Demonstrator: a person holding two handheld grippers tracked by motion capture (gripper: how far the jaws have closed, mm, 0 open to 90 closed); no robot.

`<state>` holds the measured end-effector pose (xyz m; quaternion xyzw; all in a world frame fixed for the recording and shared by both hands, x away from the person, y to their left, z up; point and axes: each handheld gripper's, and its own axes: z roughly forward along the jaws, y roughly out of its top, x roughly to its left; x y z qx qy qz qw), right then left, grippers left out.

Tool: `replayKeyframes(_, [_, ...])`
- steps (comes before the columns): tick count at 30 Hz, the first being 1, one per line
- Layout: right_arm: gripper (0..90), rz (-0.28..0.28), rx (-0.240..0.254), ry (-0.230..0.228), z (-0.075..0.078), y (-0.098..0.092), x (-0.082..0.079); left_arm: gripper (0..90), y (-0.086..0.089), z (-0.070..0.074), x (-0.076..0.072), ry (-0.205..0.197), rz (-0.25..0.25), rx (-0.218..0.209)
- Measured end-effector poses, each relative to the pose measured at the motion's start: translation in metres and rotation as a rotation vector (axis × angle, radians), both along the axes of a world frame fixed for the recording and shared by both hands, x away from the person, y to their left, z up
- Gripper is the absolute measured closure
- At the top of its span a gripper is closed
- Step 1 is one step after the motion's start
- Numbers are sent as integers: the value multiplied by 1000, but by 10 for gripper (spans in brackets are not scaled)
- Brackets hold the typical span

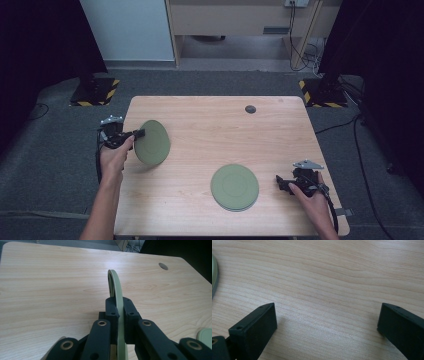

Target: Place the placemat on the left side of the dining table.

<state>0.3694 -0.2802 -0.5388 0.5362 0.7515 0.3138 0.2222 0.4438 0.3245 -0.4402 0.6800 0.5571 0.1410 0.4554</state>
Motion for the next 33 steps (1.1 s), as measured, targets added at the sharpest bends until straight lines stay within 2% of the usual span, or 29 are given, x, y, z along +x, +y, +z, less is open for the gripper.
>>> replayKeyframes(6, [25,1,-2,-1,0,0,0,852,9,-12,-2,17,38,16])
replayKeyframes(11, [24,2,-2,-2,0,0,0,852,20,-27,-5,56,68,11])
replayKeyframes(19, [24,1,-2,-2,0,0,0,851,29,-49,-9,100,87,7])
replayKeyframes(24, [24,1,-2,-2,0,0,0,851,31,-54,-10,106,84,-6])
replayKeyframes(33, [24,0,-3,-2,0,0,0,851,24,-56,-6,109,76,6])
